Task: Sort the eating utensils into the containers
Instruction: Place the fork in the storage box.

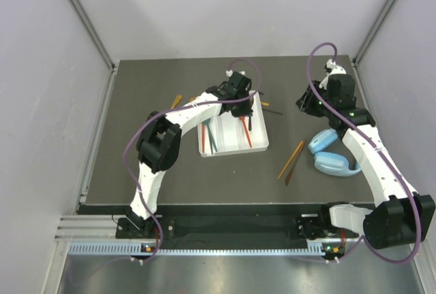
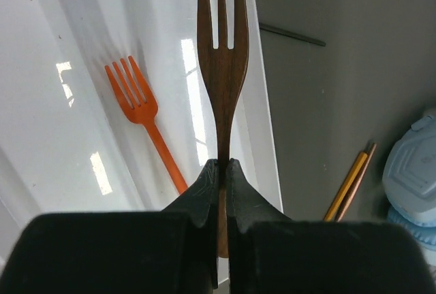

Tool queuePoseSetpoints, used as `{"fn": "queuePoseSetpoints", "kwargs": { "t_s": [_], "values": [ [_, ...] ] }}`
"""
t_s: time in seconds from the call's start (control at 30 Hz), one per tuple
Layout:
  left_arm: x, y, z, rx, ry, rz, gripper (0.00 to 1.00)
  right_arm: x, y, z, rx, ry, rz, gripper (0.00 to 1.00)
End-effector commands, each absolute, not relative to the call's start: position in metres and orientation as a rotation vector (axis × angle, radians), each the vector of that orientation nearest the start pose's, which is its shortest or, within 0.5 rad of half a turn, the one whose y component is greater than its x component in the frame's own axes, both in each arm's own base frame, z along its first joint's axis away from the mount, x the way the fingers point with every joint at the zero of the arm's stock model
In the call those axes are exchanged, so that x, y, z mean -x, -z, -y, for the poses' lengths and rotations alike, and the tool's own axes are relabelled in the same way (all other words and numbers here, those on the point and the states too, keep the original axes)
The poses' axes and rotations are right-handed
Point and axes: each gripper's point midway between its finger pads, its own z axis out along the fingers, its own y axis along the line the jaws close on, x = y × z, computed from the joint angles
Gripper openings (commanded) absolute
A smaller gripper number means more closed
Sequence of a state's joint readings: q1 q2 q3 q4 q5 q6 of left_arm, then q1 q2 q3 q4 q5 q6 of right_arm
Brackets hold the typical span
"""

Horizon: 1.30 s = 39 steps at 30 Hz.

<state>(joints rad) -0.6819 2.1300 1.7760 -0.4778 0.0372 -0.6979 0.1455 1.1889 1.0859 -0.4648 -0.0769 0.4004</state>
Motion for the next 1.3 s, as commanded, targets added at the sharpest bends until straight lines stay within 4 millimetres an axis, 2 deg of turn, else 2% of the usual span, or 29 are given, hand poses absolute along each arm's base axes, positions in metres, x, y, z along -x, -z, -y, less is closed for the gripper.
{"fn": "queuePoseSetpoints", "kwargs": {
  "t_s": [0.0, 0.27, 0.53, 0.63, 0.67, 0.77, 0.8, 0.87, 0.9, 0.97, 1.0, 1.07, 1.1, 1.13, 1.17, 1.2, 1.23, 1.27],
  "values": [
    [-0.42, -0.087, 0.39, 0.115, 0.629, -2.482, 0.0, -0.35, -0.23, -0.08, -0.212, -0.405, -2.137, 0.36],
    [-0.408, -0.058, 0.393, 0.18, 0.529, -2.52, 0.0, -0.348, -0.226, -0.084, -0.2, -0.425, -2.148, 0.36],
    [-0.402, -0.062, 0.379, 0.213, 0.432, -2.496, 0.0, -0.348, -0.222, -0.088, -0.186, -0.453, -2.156, 0.36],
    [-0.402, -0.06, 0.375, 0.221, 0.406, -2.496, 0.11, -0.348, -0.222, -0.089, -0.181, -0.461, -2.156, 0.36],
    [-0.402, -0.06, 0.376, 0.207, 0.409, -2.499, 0.19, -0.348, -0.221, -0.09, -0.179, -0.463, -2.16, 0.36],
    [-0.402, -0.062, 0.378, 0.196, 0.428, -2.495, 0.25, -0.348, -0.221, -0.09, -0.176, -0.463, -2.162, 0.36],
    [-0.403, -0.067, 0.38, 0.193, 0.444, -2.481, 0.3, -0.348, -0.22, -0.091, -0.172, -0.467, -2.162, 0.36],
    [-0.406, -0.076, 0.386, 0.155, 0.496, -2.438, 0.34, -0.349, -0.219, -0.091, -0.173, -0.467, -2.167, 0.36],
    [-0.406, -0.089, 0.392, 0.13, 0.552, -2.411, 0.36, -0.348, -0.219, -0.091, -0.171, -0.468, -2.167, 0.36],
    [-0.406, -0.099, 0.394, 0.075, 0.593, -2.373, 0.36, -0.349, -0.217, -0.092, -0.171, -0.467, -2.171, 0.36],
    [-0.41, -0.12, 0.398, 0.067, 0.639, -2.316, 0.36, -0.349, -0.218, -0.092, -0.171, -0.468, -2.167, 0.36],
    [-0.411, -0.134, 0.393, 0.03, 0.642, -2.266, 0.36, -0.349, -0.216, -0.091, -0.17, -0.466, -2.173, 0.36],
    [-0.416, -0.162, 0.387, 0.043, 0.67, -2.202, 0.35, -0.349, -0.216, -0.091, -0.171, -0.464, -2.174, 0.36],
    [-0.419, -0.175, 0.383, 0.039, 0.693, -2.162, 0.36, -0.348, -0.216, -0.091, -0.17, -0.466, -2.175, 0.36],
    [-0.416, -0.176, 0.374, 0.016, 0.691, -2.146, 0.35, -0.35, -0.217, -0.091, -0.168, -0.465, -2.17, 0.36],
    [-0.426, -0.216, 0.364, 0.029, 0.75, -2.03, 0.35, -0.349, -0.216, -0.092, -0.17, -0.466, -2.173, 0.36],
    [-0.42, -0.22, 0.358, -0.025, 0.78, -2.018, 0.36, -0.349, -0.215, -0.092, -0.169, -0.467, -2.175, 0.36],
    [-0.416, -0.247, 0.348, -0.044, 0.813, -1.971, 0.36, -0.35, -0.215, -0.093, -0.165, -0.469, -2.175, 0.36]
  ]
}}
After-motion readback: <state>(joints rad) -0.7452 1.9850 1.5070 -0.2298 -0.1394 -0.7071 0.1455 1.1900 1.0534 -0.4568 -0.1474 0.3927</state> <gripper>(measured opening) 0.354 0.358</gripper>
